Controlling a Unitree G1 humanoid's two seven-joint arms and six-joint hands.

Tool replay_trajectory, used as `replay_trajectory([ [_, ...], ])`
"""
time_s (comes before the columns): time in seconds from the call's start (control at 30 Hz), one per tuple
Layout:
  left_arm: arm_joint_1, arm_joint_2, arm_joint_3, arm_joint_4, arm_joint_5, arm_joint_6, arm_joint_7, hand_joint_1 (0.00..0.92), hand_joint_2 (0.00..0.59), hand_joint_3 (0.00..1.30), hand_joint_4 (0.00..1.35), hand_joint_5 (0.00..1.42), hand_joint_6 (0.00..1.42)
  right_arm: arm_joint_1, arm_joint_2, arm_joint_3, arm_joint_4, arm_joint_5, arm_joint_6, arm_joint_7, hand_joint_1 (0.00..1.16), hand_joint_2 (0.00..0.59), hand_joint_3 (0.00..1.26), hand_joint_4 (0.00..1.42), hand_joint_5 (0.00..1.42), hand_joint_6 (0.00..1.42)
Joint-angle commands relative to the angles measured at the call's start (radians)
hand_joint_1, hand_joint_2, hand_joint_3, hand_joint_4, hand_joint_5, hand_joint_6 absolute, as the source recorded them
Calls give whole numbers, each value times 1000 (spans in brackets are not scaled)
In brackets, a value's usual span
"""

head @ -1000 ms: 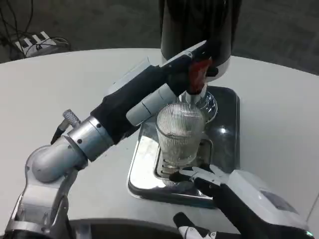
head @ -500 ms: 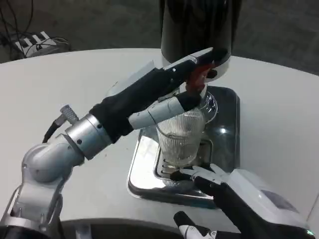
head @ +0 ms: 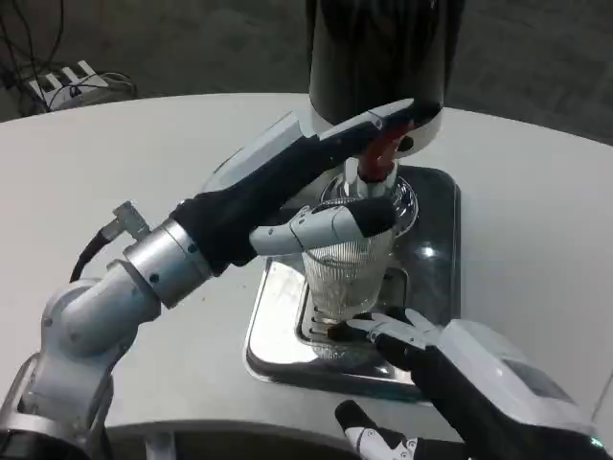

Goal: Grasp the cup under the faucet to collect the drink, then remove the cup.

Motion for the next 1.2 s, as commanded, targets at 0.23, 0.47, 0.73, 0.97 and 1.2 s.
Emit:
replay_trajectory([
  [0.23,14,15,-53,41,59,-47,13,0,72,135,73,158,89,-12,4,-4,11,11,6,-5,554,497,204,94,0,0],
  [0.47,12,21,-66,41,83,-60,24,0,70,134,71,157,88,-7,5,-1,11,10,6,-7,553,494,199,94,0,0],
  [0.73,15,41,-80,31,124,-78,53,0,70,134,71,157,88,-7,5,-1,11,11,5,-8,553,494,195,94,0,0],
  [0.97,24,58,-92,26,173,-105,93,0,70,134,71,157,88,-5,6,4,11,8,5,-9,553,494,194,94,0,0],
  [1.2,35,67,-90,13,180,-106,104,0,70,133,71,157,88,20,54,-18,45,25,20,-93,589,472,169,126,21,0],
])
